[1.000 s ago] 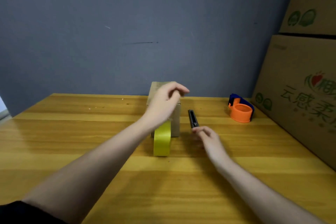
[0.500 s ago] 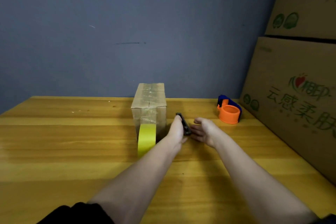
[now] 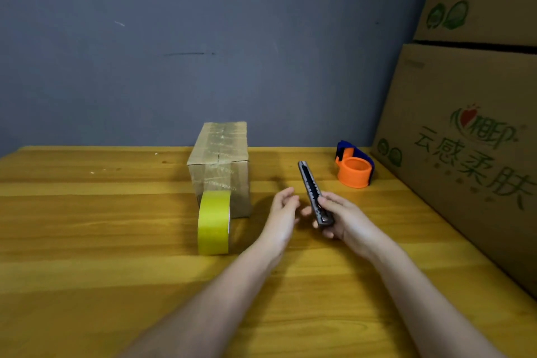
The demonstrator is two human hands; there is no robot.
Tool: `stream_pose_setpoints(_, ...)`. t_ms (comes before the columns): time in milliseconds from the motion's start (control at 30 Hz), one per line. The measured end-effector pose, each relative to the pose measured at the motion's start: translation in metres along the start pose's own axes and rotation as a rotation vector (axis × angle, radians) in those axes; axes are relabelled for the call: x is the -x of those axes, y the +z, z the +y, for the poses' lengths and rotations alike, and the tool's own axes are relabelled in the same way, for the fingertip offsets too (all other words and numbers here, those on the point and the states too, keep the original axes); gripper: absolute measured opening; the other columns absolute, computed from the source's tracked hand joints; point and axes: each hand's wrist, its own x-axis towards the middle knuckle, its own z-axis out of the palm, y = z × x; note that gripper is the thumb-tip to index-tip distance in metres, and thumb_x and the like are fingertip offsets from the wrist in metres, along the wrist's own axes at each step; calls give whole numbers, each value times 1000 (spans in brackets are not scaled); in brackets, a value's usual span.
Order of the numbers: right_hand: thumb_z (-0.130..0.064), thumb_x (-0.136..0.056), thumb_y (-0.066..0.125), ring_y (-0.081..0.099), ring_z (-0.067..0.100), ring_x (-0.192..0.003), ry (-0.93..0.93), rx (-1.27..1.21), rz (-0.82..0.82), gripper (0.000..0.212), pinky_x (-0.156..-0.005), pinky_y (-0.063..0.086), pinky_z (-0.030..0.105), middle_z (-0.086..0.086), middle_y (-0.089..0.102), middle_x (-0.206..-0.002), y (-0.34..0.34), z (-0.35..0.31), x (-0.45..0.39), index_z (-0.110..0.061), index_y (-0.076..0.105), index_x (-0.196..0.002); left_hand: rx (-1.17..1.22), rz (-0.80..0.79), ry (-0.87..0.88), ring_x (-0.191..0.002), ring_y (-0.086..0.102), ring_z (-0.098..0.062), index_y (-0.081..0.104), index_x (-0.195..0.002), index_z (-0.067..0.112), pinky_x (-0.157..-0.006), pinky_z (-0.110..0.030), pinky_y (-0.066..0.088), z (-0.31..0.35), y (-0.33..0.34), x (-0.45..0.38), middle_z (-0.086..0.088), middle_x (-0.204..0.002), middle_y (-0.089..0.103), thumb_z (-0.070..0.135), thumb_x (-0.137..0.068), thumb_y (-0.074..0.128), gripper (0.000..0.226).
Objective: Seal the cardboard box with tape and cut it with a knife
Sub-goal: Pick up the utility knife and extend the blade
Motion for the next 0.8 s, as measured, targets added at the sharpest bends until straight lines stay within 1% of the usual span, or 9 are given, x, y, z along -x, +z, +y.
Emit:
stream_pose_setpoints(67,-13,-97,40,53,16,-43,-19,-43,-84,22,-34,31,19,9,66,-73,-2,7,7,-11,54,-113,73,-17,12,-116,54,-19,43,-133,13,-103,-34,41,-2,1,-2,-11,-130,54,17,-99,39,35)
stream_pose_setpoints(133,-16,-98,36,45,14,-37,5,12,-158,24,-34,27,17,7,60,-64,-1,11,11,-13,53,-115,138,-47,22,-116,58,-24,50,-126,11,-103,-37,43,-4,0,-5,-12,-122,62,17,-99,39,30)
stream_pose_setpoints(233,-20,-96,40,41,11,-41,39,54,-287,27,-37,24,20,5,55,-68,-5,15,8,-16,49,-121,137,-92,65,-107,65,-23,56,-121,14,-95,-38,50,-9,-5,-8,-9,-110,69,20,-100,37,29)
stream_pose_setpoints(300,-19,-88,45,43,10,-45,38,66,-353,39,-40,25,20,4,58,-73,-9,12,8,-16,47,-127,171,-105,78,-100,68,-21,56,-121,12,-87,-35,55,-12,-9,-11,-9,-108,71,20,-99,38,29)
stream_pose_setpoints(400,-22,-89,46,42,6,-48,23,150,-391,44,-43,25,17,0,56,-76,-17,10,8,-11,45,-132,261,-118,58,-101,68,-23,52,-124,11,-88,-36,55,-14,-12,-16,-15,-111,69,26,-100,33,34)
stream_pose_setpoints(500,-20,-95,44,38,5,-46,6,203,-358,38,-44,23,17,-1,51,-71,-20,9,8,-6,45,-130,298,-126,58,-96,70,-24,50,-126,14,-84,-35,57,-17,-14,-21,-13,-105,72,28,-101,28,36)
stream_pose_setpoints(600,-13,-100,38,33,3,-41,-41,286,-270,28,-39,22,12,1,46,-65,-17,10,9,3,47,-121,246,-152,82,-94,71,-20,52,-125,15,-80,-30,58,-19,-13,-20,-7,-101,74,28,-101,29,35)
stream_pose_setpoints(700,-15,-99,39,30,2,-37,-74,333,-186,16,-35,22,11,3,42,-59,-13,8,11,-5,52,-100,192,-163,110,-98,70,-19,53,-125,15,-79,-28,58,-20,-12,-18,-8,-106,72,28,-102,28,36)
stream_pose_setpoints(800,-17,-98,44,32,4,-33,-129,407,-97,20,-35,23,14,2,44,-51,-12,7,11,-10,49,-80,140,-180,131,-101,69,-22,55,-122,16,-83,-31,57,-20,-11,-16,-9,-110,71,29,-101,30,35)
